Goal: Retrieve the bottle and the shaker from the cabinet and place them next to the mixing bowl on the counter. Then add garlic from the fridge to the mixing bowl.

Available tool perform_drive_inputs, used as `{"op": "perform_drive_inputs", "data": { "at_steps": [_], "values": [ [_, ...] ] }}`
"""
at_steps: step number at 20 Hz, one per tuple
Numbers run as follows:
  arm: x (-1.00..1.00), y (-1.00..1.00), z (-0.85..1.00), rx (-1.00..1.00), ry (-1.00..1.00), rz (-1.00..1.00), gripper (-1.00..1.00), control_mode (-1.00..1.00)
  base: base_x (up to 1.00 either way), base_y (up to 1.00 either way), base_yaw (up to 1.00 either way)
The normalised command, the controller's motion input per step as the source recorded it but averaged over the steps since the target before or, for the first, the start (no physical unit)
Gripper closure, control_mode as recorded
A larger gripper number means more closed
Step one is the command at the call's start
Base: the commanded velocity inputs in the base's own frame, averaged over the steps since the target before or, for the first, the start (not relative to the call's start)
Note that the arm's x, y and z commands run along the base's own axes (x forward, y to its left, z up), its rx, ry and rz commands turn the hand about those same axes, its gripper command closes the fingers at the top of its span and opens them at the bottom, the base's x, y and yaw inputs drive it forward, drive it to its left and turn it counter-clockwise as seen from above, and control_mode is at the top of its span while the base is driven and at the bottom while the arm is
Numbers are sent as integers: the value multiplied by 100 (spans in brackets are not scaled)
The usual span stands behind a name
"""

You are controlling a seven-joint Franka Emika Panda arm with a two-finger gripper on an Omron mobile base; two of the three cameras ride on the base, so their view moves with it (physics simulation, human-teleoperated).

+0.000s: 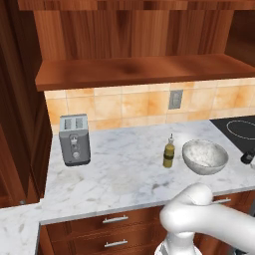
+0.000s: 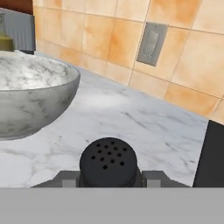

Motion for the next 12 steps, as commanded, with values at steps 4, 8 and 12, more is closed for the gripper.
{"op": "perform_drive_inputs", "data": {
  "at_steps": [4, 8, 12],
  "values": [
    [41, 1, -19, -8, -1, 6, 100, -100, 0, 0, 0],
    [41, 12, -43, -14, 1, 1, 100, -100, 0, 0, 0],
    [38, 3, -58, -8, 7, 10, 100, -100, 0, 0, 0]
  ]
}}
